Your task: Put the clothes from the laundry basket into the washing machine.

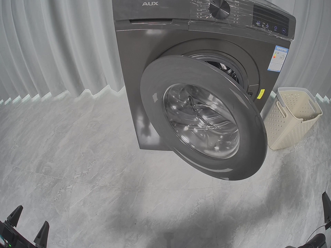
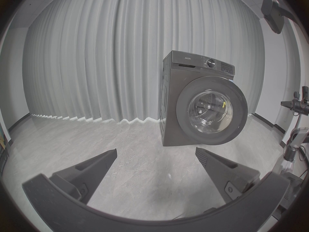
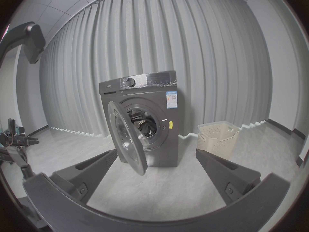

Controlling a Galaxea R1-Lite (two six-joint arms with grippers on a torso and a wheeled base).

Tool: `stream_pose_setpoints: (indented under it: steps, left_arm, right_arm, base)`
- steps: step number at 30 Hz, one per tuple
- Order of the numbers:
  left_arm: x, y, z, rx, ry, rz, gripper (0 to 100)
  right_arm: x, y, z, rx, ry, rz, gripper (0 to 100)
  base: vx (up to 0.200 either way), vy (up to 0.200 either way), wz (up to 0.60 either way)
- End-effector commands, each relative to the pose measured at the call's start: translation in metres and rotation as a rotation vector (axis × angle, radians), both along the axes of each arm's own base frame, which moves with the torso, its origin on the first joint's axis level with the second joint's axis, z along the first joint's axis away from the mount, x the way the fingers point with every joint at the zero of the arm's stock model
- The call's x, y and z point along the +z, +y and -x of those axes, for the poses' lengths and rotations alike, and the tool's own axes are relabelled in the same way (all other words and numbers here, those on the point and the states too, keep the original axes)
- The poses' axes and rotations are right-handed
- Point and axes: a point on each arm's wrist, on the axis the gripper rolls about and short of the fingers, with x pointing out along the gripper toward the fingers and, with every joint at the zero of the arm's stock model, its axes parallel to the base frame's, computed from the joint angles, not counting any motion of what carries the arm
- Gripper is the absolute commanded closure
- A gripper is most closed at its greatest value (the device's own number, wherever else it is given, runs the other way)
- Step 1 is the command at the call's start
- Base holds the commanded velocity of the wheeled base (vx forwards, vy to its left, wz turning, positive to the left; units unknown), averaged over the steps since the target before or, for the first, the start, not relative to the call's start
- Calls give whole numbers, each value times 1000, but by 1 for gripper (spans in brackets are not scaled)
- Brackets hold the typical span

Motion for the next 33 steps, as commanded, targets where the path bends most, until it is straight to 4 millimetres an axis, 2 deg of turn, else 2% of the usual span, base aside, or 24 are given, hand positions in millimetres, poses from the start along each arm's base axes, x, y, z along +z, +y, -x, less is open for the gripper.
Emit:
stream_pose_setpoints:
  steps: [1,5,7,12,18,19,26,29,33]
  left_arm:
    - [-7,0,0,10,36,-1,0]
    - [-8,-2,3,123,-11,-8,0]
    - [-8,-2,5,89,-33,-28,0]
    - [-9,-2,7,55,-52,-24,0]
    - [-9,-2,7,55,-53,-21,0]
    - [-9,-2,7,54,-55,-21,0]
    - [-9,-2,7,52,-54,-13,0]
    - [-9,-2,7,53,-54,-10,0]
    - [-9,-2,7,53,-54,-10,0]
  right_arm:
    - [28,6,-56,166,258,2,0]
    - [43,14,-88,227,270,10,0]
    - [47,21,-110,255,298,21,0]
    - [50,35,-133,328,350,30,0]
    - [39,48,-157,355,458,57,0]
    - [38,51,-168,347,463,54,0]
    - [30,65,-214,262,453,54,0]
    - [26,65,-226,224,449,40,0]
    - [30,49,-236,112,407,8,0]
  base:
    - [0,0,0]
    - [0,0,0]
    - [0,0,0]
    - [0,0,0]
    - [0,0,0]
    - [0,0,0]
    - [0,0,0]
    - [0,0,0]
    - [0,0,0]
